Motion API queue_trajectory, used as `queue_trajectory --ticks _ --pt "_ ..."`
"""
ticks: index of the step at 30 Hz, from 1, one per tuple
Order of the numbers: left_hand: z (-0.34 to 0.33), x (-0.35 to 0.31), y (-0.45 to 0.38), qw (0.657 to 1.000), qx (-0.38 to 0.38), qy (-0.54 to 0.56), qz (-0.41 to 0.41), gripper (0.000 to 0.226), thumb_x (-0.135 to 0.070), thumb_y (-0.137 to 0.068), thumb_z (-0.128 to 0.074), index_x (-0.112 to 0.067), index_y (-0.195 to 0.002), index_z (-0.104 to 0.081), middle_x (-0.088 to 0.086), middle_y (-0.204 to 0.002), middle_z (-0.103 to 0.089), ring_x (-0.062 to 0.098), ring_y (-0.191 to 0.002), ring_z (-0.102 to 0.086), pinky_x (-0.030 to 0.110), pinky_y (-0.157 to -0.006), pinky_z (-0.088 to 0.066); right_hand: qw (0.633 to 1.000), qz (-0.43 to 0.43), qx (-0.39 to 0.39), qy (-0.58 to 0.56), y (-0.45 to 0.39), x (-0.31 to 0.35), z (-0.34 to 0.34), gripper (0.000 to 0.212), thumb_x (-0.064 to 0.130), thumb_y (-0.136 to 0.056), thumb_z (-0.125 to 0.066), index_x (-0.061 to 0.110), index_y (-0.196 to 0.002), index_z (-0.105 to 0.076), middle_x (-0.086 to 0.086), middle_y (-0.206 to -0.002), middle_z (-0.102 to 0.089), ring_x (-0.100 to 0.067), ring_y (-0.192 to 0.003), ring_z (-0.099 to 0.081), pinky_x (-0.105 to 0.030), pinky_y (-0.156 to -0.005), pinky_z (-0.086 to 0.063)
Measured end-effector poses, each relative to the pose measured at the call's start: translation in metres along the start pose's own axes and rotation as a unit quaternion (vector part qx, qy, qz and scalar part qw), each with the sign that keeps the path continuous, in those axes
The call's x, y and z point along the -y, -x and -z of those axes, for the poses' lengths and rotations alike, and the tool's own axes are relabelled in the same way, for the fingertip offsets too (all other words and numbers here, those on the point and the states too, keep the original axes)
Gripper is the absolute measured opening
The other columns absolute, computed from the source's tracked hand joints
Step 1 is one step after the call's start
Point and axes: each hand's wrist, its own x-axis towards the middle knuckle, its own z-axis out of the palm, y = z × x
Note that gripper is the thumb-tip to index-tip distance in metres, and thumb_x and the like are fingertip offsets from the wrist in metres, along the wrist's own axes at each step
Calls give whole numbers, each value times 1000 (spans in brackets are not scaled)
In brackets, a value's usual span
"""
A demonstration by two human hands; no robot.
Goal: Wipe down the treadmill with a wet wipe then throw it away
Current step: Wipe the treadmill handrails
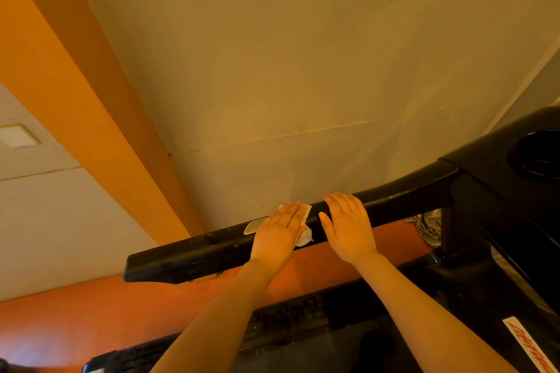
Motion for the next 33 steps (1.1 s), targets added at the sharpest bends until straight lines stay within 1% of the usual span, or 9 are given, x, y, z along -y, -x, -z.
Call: queue_trajectory --ticks 4,7,9,12,15,18,22,26,33 --pt "5 9 -2 1000 13 -17 2 56 -31 -107 -29 -24 -156 -4 -1 -163 -13 16 -150 -10 29 -119 -13 1000 -3 6 5 0 0 -3 62 49 -99 -22 9 -130 -57 -9 -129 -60 -25 -126 -52 -41 -113 -32" --pt "14 7 -13 998 48 -30 -9 77 -22 -95 -60 -21 -155 -12 2 -161 -20 20 -147 -21 33 -115 -27 1000 0 11 15 0 -3 -4 63 51 -98 -20 10 -131 -56 -8 -131 -59 -25 -127 -51 -40 -114 -29" --pt "18 6 -16 997 59 -39 -9 81 -21 -91 -66 -20 -155 -15 3 -160 -24 21 -145 -27 34 -112 -33 1000 1 13 19 0 -3 -4 64 52 -98 -20 11 -131 -56 -8 -131 -59 -25 -128 -50 -39 -114 -28" --pt "18 4 -12 998 48 -31 4 70 -25 -99 -53 -20 -155 -11 2 -161 -20 20 -146 -26 32 -113 -31 1000 -2 19 23 0 -2 -4 65 53 -97 -19 11 -133 -55 -7 -132 -58 -24 -129 -49 -39 -115 -28" --pt "10 7 4 999 13 -27 17 55 -31 -107 -26 -21 -156 -3 1 -164 -11 17 -150 -11 30 -119 -14 1000 -1 13 21 0 -2 -4 65 53 -97 -20 11 -132 -56 -8 -131 -58 -24 -128 -50 -40 -114 -30" --pt "2 19 21 999 21 -46 12 64 -16 -105 -36 -20 -156 3 2 -164 -2 18 -151 0 31 -119 -3 1000 -1 11 27 -1 -2 -5 65 53 -97 -21 11 -131 -56 -8 -131 -59 -24 -128 -50 -41 -114 -31" --pt "6 31 22 999 31 -29 22 53 -30 -108 -28 -23 -156 -6 -3 -163 -11 13 -150 -8 26 -119 -7 999 -2 7 32 -1 -2 -6 63 54 -98 -23 12 -130 -57 -7 -130 -59 -24 -127 -51 -41 -113 -32" --pt "24 34 5 988 105 85 71 44 -33 -106 -33 -22 -149 -34 -3 -153 -38 15 -138 -38 26 -112 -28 999 -5 5 39 -1 -1 -7 56 51 -100 -33 12 -131 -56 -8 -131 -59 -24 -128 -50 -40 -113 -30" --pt "64 24 -13 940 286 145 115 38 -27 -103 -44 -12 -138 -43 11 -138 -49 27 -125 -48 36 -105 -39 1000 -11 4 26 0 1 -5 65 56 -98 -24 11 -130 -58 -7 -129 -60 -24 -126 -52 -41 -112 -33"
